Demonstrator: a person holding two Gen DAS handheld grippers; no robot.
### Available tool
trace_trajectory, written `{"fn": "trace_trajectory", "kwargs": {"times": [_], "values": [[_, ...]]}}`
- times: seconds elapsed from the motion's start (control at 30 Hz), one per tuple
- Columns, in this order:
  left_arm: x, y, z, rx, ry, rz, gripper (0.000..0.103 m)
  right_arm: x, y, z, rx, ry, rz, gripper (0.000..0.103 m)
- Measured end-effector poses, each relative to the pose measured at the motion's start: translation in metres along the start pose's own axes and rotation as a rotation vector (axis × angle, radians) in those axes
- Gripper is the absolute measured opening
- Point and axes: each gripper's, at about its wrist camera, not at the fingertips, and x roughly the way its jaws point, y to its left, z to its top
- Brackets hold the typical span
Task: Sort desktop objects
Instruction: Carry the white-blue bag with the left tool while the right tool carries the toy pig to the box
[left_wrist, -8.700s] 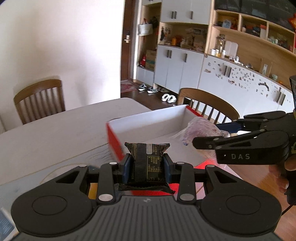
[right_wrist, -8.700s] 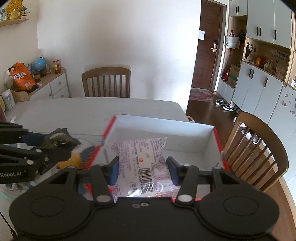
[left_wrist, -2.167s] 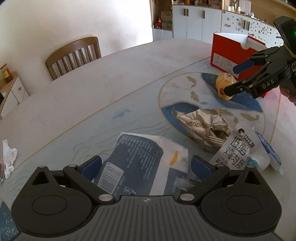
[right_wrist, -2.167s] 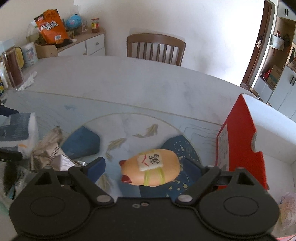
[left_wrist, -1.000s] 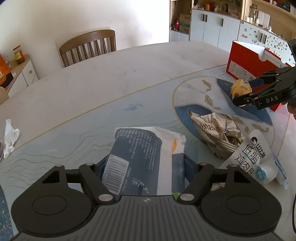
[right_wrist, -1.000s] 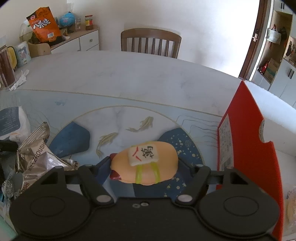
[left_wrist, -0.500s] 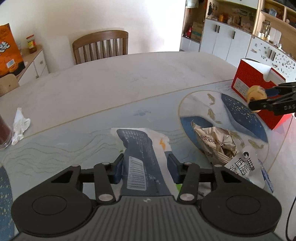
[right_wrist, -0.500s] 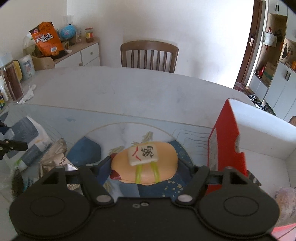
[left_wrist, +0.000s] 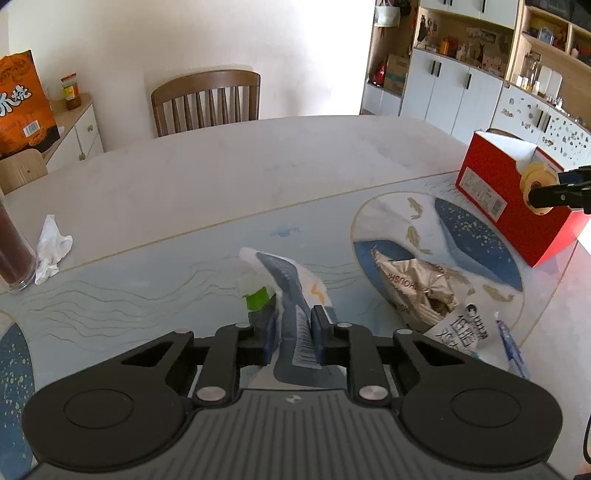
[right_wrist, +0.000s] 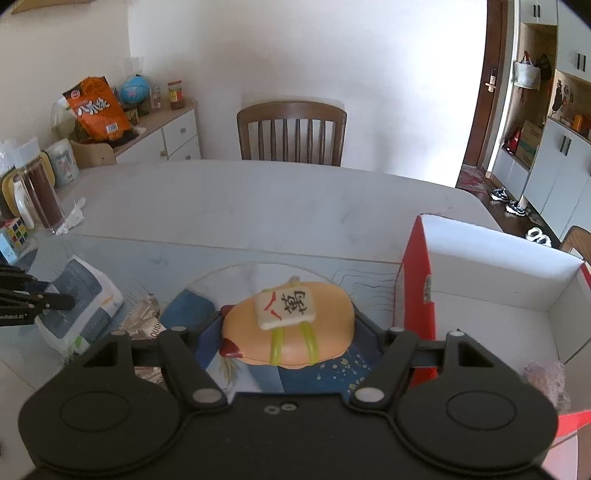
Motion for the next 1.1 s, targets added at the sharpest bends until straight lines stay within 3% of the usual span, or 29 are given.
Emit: {"fn": "trace_trajectory", "kwargs": {"times": [0.23, 0.63, 0.87, 1.1], "values": [[-0.012, -0.008, 0.001, -0.008, -0.013, 0.01, 0.01, -0.02, -0.008, 0.001, 0.029, -0.025, -0.005, 0.073], [-0.045, -0.02, 0.023, -0.03, -0.078, 0.013, 0.009, -0.056, -0.032, -0.004, 0.069, -0.058, -0.048, 0.073], [-0.066, -0.038, 0.043, -0.039, -0.128, -0.05, 0.009, -0.075, -0.045, -0.008, 0.082, -0.087, -0.066, 0.073], [-0.074, -0.08, 0.066, 0.025, -0.166, -0.118, 0.009, -0.089, -0.062, -0.011, 0.086, -0.11, -0.086, 0.073]]}}
